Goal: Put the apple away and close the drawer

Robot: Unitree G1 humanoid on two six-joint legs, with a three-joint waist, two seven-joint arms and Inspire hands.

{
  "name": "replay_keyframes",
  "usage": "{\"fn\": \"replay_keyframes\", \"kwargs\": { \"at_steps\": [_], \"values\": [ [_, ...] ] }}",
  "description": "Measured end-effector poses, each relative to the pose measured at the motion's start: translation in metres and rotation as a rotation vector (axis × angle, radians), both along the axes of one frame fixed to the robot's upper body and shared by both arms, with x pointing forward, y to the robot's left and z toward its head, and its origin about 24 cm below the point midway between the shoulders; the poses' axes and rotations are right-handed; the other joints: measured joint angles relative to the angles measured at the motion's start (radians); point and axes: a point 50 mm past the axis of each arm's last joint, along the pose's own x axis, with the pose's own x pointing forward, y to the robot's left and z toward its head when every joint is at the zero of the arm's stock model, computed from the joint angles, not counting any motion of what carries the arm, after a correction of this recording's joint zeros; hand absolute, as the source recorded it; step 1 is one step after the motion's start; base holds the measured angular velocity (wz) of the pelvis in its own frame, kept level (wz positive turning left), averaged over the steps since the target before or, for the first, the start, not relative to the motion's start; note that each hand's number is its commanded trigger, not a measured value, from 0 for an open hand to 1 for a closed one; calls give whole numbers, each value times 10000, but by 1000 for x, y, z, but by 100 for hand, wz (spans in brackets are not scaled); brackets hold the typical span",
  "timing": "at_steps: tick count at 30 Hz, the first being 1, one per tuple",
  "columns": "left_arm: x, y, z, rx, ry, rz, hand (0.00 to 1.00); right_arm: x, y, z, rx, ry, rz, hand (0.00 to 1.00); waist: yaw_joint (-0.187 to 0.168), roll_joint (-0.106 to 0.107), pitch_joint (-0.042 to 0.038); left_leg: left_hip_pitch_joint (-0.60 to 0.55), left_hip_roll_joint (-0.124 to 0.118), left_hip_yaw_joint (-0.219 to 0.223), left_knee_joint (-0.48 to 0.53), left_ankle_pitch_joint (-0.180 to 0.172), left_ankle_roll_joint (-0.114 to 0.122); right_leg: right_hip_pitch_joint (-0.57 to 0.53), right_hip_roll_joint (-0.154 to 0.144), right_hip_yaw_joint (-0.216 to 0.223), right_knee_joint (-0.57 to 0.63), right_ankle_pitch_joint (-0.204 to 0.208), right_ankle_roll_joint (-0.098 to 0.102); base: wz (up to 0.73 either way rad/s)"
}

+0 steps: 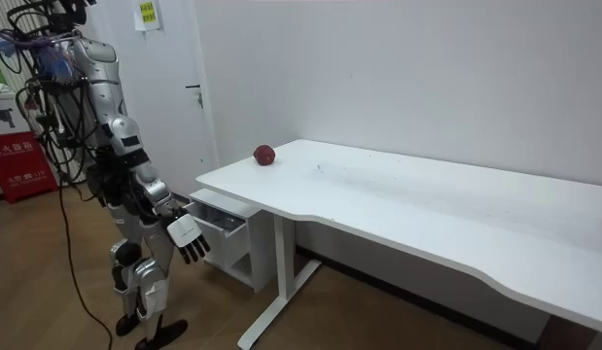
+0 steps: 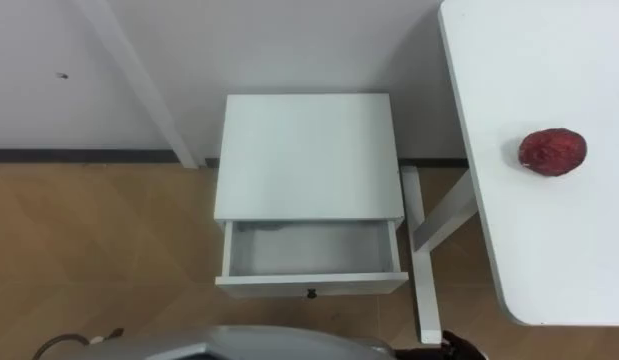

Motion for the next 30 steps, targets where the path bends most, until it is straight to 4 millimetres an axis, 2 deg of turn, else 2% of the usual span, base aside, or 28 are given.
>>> {"fn": "replay_keyframes", "kwargs": {
  "at_steps": [8, 12, 14, 16, 17, 18, 22, 26, 27, 30],
  "values": [
    [0, 0, 0, -4, -2, 13, 0, 2, 0, 0, -5, -40, -2, 0, 24, -10, -20, 5, 5, 68, -10, 0, 0, -6, 2, 26, 15, 0, 0, 0],
    [0, 1, -1, -7, 15, 165, 0, 2, -1, 0, -68, -243, -1188, 0, 23, -20, -27, 28, 20, 220, -9, 0, 0, -4, 8, 115, 53, 5, -3, -6],
    [-4, 2, -1, 13, 71, 398, 0, 1, -4, 0, -15, -552, -2626, 0, 37, -33, -20, 95, 29, 289, -18, 0, 0, -4, 19, 237, 93, 5, -4, -14],
    [-4, 6, 1, 99, -123, 752, 0, 0, -11, 3, 35, -1233, -5237, 0, -34, -55, -16, 116, 32, 294, -3, -15, 20, -22, 16, 299, 141, 2, -3, -10],
    [-3, 7, 2, 141, -184, 814, 0, -1, -13, 3, 31, -1411, -5925, 0, -65, -63, -13, 115, 31, 292, -4, -17, 21, -27, 16, 298, 146, 0, -2, 0],
    [-4, 11, 3, 243, -325, 901, 0, -1, -18, 5, 41, -1787, -7157, 0, -135, -42, 19, 113, 30, 292, -7, -17, 22, -26, 15, 303, 144, -1, 0, 4],
    [-6, 21, 7, 640, -642, 1496, 0, 2, -39, 14, 283, -3971, -12369, 0, -521, 4, 26, 143, 52, 457, -21, -49, 61, -58, 27, 397, 161, -17, 24, -5],
    [-8, 26, 9, 884, -701, 1714, 0, 1, -47, 17, 436, -5120, -14888, 0, -560, 105, -46, 139, 138, 561, -7, -133, 69, -174, 72, 546, 253, -19, 21, -15],
    [-7, 27, 9, 922, -730, 1695, 0, 0, -48, 18, 536, -5328, -15649, 0, -626, 8, -57, 143, 128, 567, -4, -134, 70, -191, 60, 533, 379, -20, 22, -3],
    [-7, 30, 10, 1021, -775, 1706, 0, 4, -55, 21, 511, -5711, -17164, 0, -677, -15, -65, 125, 87, 626, 5, -132, 72, -240, 43, 562, 437, -26, 30, -2]
  ]
}}
